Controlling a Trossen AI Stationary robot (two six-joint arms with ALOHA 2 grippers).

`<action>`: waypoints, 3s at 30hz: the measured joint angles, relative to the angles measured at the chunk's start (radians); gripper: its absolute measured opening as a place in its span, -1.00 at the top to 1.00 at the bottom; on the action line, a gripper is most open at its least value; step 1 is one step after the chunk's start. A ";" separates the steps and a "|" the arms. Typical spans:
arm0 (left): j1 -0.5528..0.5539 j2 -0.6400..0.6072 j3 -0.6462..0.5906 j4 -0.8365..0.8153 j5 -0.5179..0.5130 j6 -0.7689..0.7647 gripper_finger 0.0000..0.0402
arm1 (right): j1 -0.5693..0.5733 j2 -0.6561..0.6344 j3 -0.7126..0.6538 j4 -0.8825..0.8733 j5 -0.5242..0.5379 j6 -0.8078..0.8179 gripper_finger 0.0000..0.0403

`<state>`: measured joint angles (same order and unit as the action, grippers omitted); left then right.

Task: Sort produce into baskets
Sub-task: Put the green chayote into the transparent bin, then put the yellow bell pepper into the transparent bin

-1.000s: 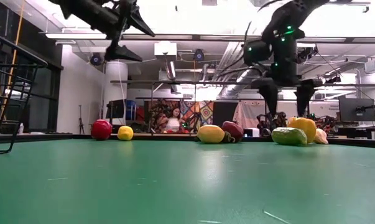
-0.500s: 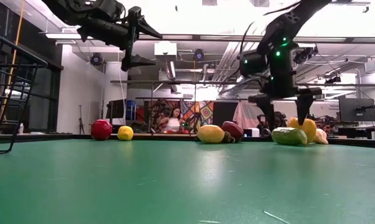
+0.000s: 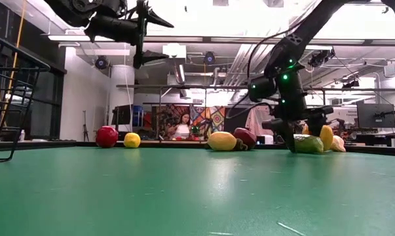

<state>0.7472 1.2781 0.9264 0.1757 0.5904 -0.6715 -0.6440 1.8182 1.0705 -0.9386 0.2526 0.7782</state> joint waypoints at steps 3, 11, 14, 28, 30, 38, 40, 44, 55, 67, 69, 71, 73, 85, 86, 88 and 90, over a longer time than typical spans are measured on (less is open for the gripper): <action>-0.017 0.000 0.000 0.032 -0.013 -0.033 -0.94 | 0.004 -0.005 -0.001 0.006 -0.010 -0.050 -0.21; -0.089 0.000 0.000 0.070 -0.080 -0.053 -0.94 | 0.129 -0.234 -0.006 -0.096 -0.008 -0.161 0.24; -0.108 0.000 0.000 0.070 -0.106 -0.052 -0.94 | 0.229 -0.410 -0.007 -0.108 -0.056 -0.166 0.24; -0.134 0.000 0.000 0.069 -0.158 -0.051 -0.94 | 1.032 -0.943 -0.006 -0.073 -0.346 0.627 0.12; -0.133 0.000 0.000 0.069 -0.159 -0.052 -0.94 | 1.150 -0.925 -0.006 -0.073 -0.375 0.759 0.12; -0.133 0.000 0.000 0.068 -0.159 -0.050 -0.94 | 1.456 -0.794 -0.006 -0.046 -0.441 1.169 0.09; -0.132 0.000 0.000 0.068 -0.159 -0.050 -0.94 | 1.497 -0.766 -0.006 -0.013 -0.440 1.238 0.05; -0.125 0.000 0.000 0.069 -0.159 -0.050 -0.94 | 1.544 -0.719 -0.006 0.058 -0.440 1.281 0.01; -0.058 0.000 0.000 0.095 -0.152 -0.084 -0.94 | 1.560 -0.652 -0.006 0.110 -0.570 1.418 -0.10; 0.046 -0.002 0.000 0.128 0.024 -0.085 -0.94 | 1.460 -0.697 -0.006 0.186 -0.588 1.465 -0.96; 0.068 -0.002 0.000 0.134 0.035 -0.085 -0.94 | 1.416 -0.728 -0.006 0.221 -0.453 1.465 -0.97; 0.089 -0.002 0.000 0.138 0.051 -0.085 -0.94 | 1.360 -0.764 -0.006 0.245 -0.266 1.435 -0.95; 0.109 -0.002 0.000 0.138 0.073 -0.079 -0.94 | 1.294 -0.803 -0.006 0.253 -0.037 1.359 -0.94; 0.159 -0.003 0.000 0.137 0.160 -0.060 -0.94 | 0.600 -0.766 -0.005 -0.274 0.296 1.124 -0.94; 0.159 -0.003 0.000 0.137 0.161 -0.060 -0.94 | 0.538 -0.748 -0.005 -0.335 0.296 1.110 -0.94; 0.159 -0.003 0.000 0.137 0.161 -0.065 -0.94 | 0.425 -0.720 -0.005 -0.400 0.295 1.052 -0.94; 0.159 -0.003 0.000 0.137 0.161 -0.082 -0.94 | 0.331 -0.702 -0.005 -0.412 0.310 0.972 -0.94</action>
<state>0.9058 1.2755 0.9264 0.3122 0.7513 -0.7540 -0.3133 1.1159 1.0653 -1.3509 0.5624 1.7502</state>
